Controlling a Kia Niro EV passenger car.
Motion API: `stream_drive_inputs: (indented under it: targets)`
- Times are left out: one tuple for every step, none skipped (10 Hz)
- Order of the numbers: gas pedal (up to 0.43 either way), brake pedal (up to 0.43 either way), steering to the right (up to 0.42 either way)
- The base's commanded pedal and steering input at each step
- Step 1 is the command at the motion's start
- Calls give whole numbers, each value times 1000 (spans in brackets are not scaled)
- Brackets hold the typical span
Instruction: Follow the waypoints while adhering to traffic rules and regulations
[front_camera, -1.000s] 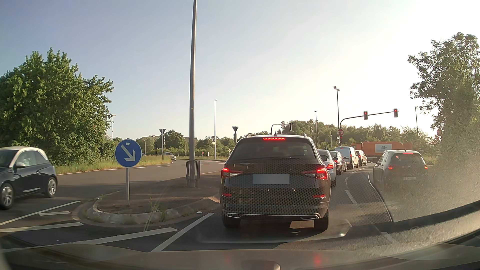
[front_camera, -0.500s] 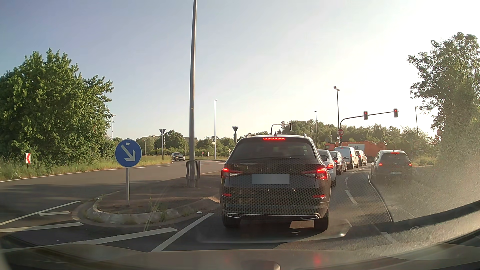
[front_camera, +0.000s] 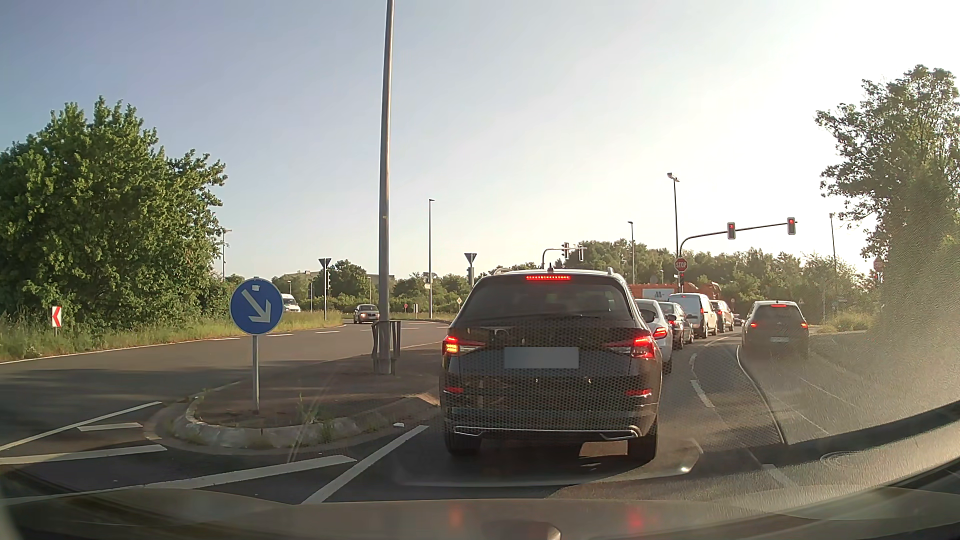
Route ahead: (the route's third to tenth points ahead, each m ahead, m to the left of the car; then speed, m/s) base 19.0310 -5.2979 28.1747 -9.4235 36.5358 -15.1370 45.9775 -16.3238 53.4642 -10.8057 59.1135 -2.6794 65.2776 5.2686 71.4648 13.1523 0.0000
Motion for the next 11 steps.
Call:
stream_drive_inputs:
  targets:
    - [0,439,52]
    - [0,439,52]
    - [0,439,52]
    - [0,439,52]
    - [0,439,52]
    - [0,439,52]
    - [0,439,52]
    - [0,445,52]
    - [0,439,52]
    - [0,439,52]
    - [0,439,52]
